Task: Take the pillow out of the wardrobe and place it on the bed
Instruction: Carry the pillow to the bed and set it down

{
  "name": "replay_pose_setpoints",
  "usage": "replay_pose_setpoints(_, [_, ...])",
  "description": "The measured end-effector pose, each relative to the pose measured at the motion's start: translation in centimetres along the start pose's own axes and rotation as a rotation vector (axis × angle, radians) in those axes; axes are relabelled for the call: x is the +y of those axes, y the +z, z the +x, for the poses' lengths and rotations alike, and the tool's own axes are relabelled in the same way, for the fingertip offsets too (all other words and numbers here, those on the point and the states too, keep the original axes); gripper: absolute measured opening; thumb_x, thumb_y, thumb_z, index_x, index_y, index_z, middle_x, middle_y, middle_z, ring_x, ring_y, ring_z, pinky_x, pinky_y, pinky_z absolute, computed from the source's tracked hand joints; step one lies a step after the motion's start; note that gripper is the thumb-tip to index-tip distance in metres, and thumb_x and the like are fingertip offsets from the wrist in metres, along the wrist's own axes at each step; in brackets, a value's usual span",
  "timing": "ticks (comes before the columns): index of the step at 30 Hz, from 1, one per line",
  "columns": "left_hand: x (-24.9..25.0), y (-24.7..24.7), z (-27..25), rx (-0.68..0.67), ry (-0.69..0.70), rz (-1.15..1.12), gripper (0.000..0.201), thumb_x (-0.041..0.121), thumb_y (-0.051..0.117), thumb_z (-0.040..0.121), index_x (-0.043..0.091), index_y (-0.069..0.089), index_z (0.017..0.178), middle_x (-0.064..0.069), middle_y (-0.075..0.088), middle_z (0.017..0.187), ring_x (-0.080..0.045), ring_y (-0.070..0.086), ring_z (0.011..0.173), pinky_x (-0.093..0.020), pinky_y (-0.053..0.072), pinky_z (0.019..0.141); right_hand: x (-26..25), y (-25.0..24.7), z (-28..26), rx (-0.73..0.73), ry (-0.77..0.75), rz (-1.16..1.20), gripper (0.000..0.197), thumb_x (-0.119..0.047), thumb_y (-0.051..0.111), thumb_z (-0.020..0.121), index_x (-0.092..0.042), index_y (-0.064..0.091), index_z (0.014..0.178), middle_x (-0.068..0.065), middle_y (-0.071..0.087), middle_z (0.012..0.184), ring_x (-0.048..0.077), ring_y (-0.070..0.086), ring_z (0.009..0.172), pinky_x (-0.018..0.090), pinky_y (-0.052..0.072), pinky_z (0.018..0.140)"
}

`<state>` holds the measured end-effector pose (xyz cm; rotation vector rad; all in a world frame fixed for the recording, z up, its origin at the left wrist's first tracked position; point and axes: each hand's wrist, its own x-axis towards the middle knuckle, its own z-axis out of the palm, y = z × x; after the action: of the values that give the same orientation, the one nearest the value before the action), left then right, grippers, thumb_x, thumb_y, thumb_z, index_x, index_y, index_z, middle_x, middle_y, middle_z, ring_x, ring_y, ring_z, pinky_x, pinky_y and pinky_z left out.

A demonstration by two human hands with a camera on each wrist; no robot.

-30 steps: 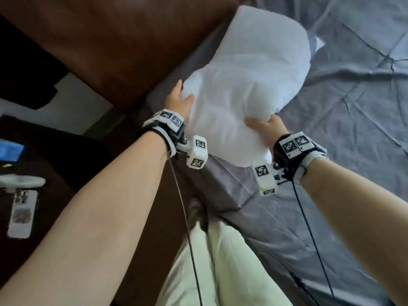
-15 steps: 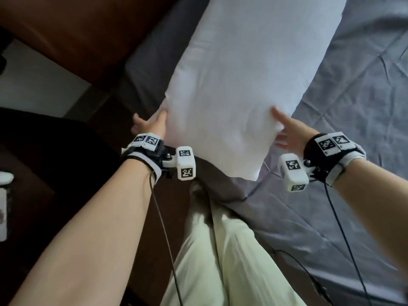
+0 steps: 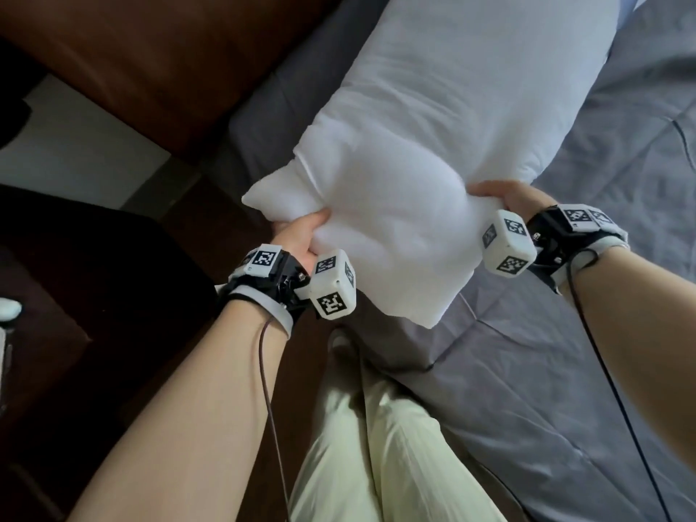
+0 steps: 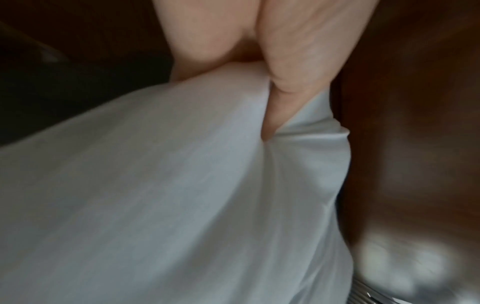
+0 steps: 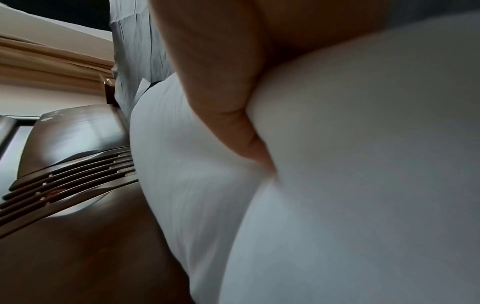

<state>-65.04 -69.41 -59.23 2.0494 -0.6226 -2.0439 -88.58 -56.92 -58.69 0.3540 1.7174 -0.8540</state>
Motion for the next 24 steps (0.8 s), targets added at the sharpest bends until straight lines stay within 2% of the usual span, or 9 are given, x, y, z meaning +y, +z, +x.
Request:
replay_pose_setpoints(3, [1.7, 0.5, 0.2, -0.015, 0.185, -0.121, 0.063, -0.001, 0.065, 0.084, 0.026, 0.042, 0.135, -0.004, 0.063, 0.098, -0.026, 0.064, 0.083, -0.046, 0.056, 0.071, -0.3, 1.1, 0.5, 0.069, -0.145, 0.050, 0.028, -0.002, 0.060, 0.082, -0.001, 0.059, 0.110, 0.010, 0.065, 0.060, 0.021, 0.062, 0.040, 0.028, 0.052, 0.039])
replay_pose_setpoints(5, [3.1, 0.3, 0.2, -0.043, 0.302, -0.123, 0.068, -0.004, 0.064, 0.083, 0.030, 0.041, 0.137, -0.002, 0.064, 0.104, -0.029, 0.065, 0.096, -0.053, 0.054, 0.084, -0.9, 2.0, 0.6, 0.063, -0.252, 0.151, 0.046, 0.007, 0.060, 0.075, 0.001, 0.058, 0.121, 0.012, 0.066, 0.079, 0.027, 0.065, 0.060, 0.048, 0.059, 0.064])
replay_pose_setpoints(7, [4.7, -0.2, 0.3, -0.061, 0.401, -0.112, 0.068, -0.004, 0.064, 0.082, 0.031, 0.042, 0.137, -0.003, 0.065, 0.115, -0.029, 0.064, 0.108, -0.055, 0.051, 0.095, -1.6, 2.7, 0.6, 0.026, -0.349, 0.213, 0.048, 0.012, 0.057, 0.071, 0.002, 0.059, 0.118, 0.010, 0.070, 0.076, 0.027, 0.068, 0.063, 0.048, 0.059, 0.064])
replay_pose_setpoints(10, [6.8, -1.2, 0.7, -0.059, 0.514, -0.130, 0.069, -0.003, 0.064, 0.082, 0.029, 0.041, 0.139, -0.004, 0.063, 0.126, -0.024, 0.063, 0.112, -0.047, 0.054, 0.091, -2.0, 3.7, 0.1, -0.034, -0.532, 0.226, 0.035, 0.019, 0.055, 0.073, -0.001, 0.062, 0.101, 0.000, 0.073, 0.066, 0.016, 0.071, 0.062, 0.033, 0.057, 0.057])
replay_pose_setpoints(12, [7.7, -2.1, 1.4, -0.023, 0.538, -0.170, 0.067, 0.000, 0.065, 0.084, 0.026, 0.040, 0.140, -0.002, 0.064, 0.122, -0.020, 0.065, 0.106, -0.040, 0.059, 0.081, -1.0, 4.8, 0.7, -0.073, -0.576, 0.190, 0.032, 0.014, 0.060, 0.077, -0.004, 0.063, 0.103, 0.001, 0.075, 0.079, 0.016, 0.072, 0.074, 0.029, 0.057, 0.065])
replay_pose_setpoints(15, [7.8, -3.6, 2.7, 0.087, 0.454, -0.193, 0.061, 0.011, 0.069, 0.085, 0.021, 0.041, 0.139, -0.004, 0.063, 0.121, -0.023, 0.065, 0.106, -0.041, 0.058, 0.078, 1.3, 6.4, 2.4, -0.092, -0.423, 0.054, 0.016, -0.010, 0.072, 0.079, -0.006, 0.068, 0.094, 0.005, 0.075, 0.080, 0.025, 0.070, 0.080, 0.031, 0.057, 0.069])
replay_pose_setpoints(19, [6.6, -5.0, 4.0, 0.127, 0.255, -0.142, 0.060, 0.030, 0.071, 0.084, 0.020, 0.044, 0.137, 0.000, 0.063, 0.110, -0.025, 0.063, 0.104, -0.034, 0.053, 0.060, 2.2, 6.5, 3.7, -0.142, -0.256, -0.028, 0.017, -0.029, 0.074, 0.078, -0.014, 0.065, 0.079, 0.002, 0.062, 0.067, 0.012, 0.051, 0.052, 0.018, 0.037, 0.043])
replay_pose_setpoints(21, [6.0, -5.2, 4.4, 0.100, 0.213, -0.132, 0.066, 0.038, 0.070, 0.084, 0.020, 0.041, 0.140, -0.004, 0.063, 0.118, -0.024, 0.064, 0.098, -0.036, 0.054, 0.061, 1.4, 5.4, 4.0, -0.115, -0.203, 0.052, 0.031, -0.042, 0.074, 0.075, -0.017, 0.065, 0.091, -0.005, 0.067, 0.071, 0.008, 0.059, 0.058, 0.019, 0.039, 0.053])
replay_pose_setpoints(24, [5.5, -5.1, 4.9, 0.034, 0.188, -0.138, 0.070, 0.046, 0.073, 0.078, 0.023, 0.045, 0.138, -0.005, 0.066, 0.124, -0.026, 0.067, 0.104, -0.038, 0.058, 0.068, -0.2, 3.7, 4.4, -0.109, -0.148, 0.185, 0.079, -0.059, 0.078, 0.061, -0.016, 0.060, 0.125, 0.005, 0.068, 0.122, 0.024, 0.065, 0.111, 0.037, 0.052, 0.090])
